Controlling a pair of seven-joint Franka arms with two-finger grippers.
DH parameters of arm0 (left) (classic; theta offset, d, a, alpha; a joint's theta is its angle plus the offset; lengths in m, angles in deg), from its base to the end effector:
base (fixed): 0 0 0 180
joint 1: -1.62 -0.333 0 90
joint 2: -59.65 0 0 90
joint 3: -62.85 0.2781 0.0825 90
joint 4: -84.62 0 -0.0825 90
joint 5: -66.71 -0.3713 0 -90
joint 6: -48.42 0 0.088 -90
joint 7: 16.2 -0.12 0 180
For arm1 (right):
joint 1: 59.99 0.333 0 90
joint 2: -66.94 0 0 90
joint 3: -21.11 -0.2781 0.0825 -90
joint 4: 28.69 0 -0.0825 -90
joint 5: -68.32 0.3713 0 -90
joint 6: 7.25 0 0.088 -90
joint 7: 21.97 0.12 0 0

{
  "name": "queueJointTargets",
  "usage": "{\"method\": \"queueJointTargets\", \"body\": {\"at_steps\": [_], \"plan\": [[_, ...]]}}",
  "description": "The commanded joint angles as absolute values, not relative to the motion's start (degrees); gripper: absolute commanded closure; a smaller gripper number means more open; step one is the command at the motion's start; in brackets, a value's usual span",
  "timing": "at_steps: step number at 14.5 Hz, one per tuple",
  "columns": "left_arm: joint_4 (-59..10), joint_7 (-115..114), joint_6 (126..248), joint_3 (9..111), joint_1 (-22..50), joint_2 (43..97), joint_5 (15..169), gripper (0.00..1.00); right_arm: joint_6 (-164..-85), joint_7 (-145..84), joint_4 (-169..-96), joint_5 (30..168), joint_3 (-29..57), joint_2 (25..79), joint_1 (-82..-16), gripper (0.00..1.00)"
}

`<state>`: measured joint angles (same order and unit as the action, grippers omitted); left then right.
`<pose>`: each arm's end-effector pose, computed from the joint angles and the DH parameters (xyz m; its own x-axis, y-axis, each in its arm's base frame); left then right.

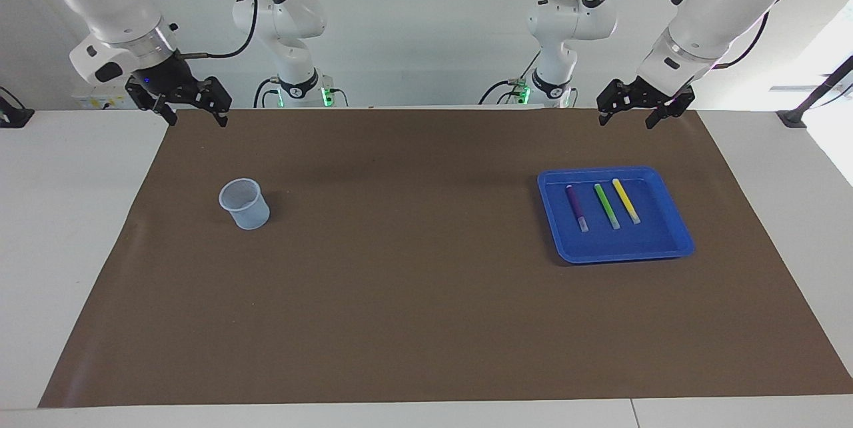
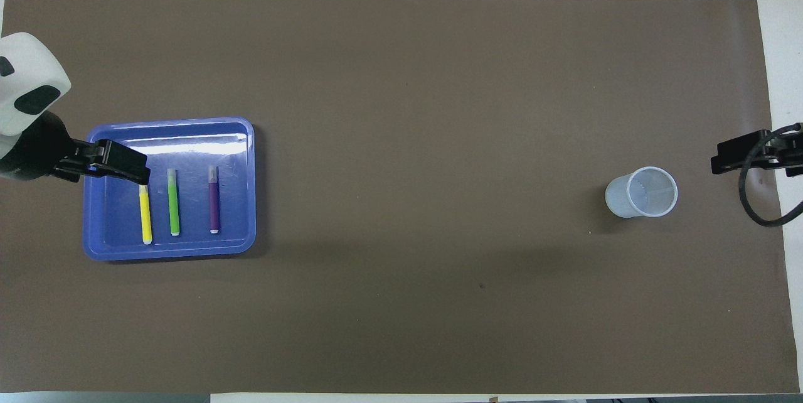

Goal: Transfer and insert pens with both arms

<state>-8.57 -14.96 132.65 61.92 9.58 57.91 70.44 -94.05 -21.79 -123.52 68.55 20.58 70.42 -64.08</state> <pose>0.5120 -0.0886 0.5567 0.9822 -0.1383 -0.1268 -0.1314 -0.9894 0.0618 0.5159 -0.0315 0.5627 0.9947 -0.0649 -0.0793 -0.0653 -0.9979 -0.0032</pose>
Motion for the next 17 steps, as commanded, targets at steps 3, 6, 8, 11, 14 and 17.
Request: {"method": "queueJointTargets", "body": {"at_steps": [3, 6, 8, 11, 14, 17], "plan": [[-9.6, -14.7, 132.9, 62.1, 9.4, 56.7, 70.5, 0.0, -94.0, -22.6, -123.7, 68.5, 20.2, 70.5, -64.6, 0.0], [-9.7, -14.6, 132.1, 62.1, 10.0, 56.4, 70.5, 0.0, -94.1, -22.6, -123.7, 68.5, 20.2, 70.5, -64.6, 0.0], [-9.8, -14.7, 132.4, 62.1, 9.4, 56.4, 70.5, 0.0, -94.1, -22.6, -123.7, 68.5, 20.2, 70.5, -64.6, 0.0], [-9.8, -14.6, 132.3, 62.1, 8.7, 56.4, 70.5, 0.0, -94.0, -22.6, -123.7, 68.5, 20.2, 70.5, -64.6, 0.0], [-9.7, -14.6, 131.8, 62.1, 7.0, 56.4, 70.5, 0.0, -94.0, -22.6, -123.7, 68.5, 20.2, 70.5, -64.6, 0.0], [-9.9, -14.6, 131.7, 62.1, 7.2, 56.0, 70.5, 0.0, -94.0, -22.6, -123.7, 68.5, 20.2, 70.5, -64.6, 0.0]]}}
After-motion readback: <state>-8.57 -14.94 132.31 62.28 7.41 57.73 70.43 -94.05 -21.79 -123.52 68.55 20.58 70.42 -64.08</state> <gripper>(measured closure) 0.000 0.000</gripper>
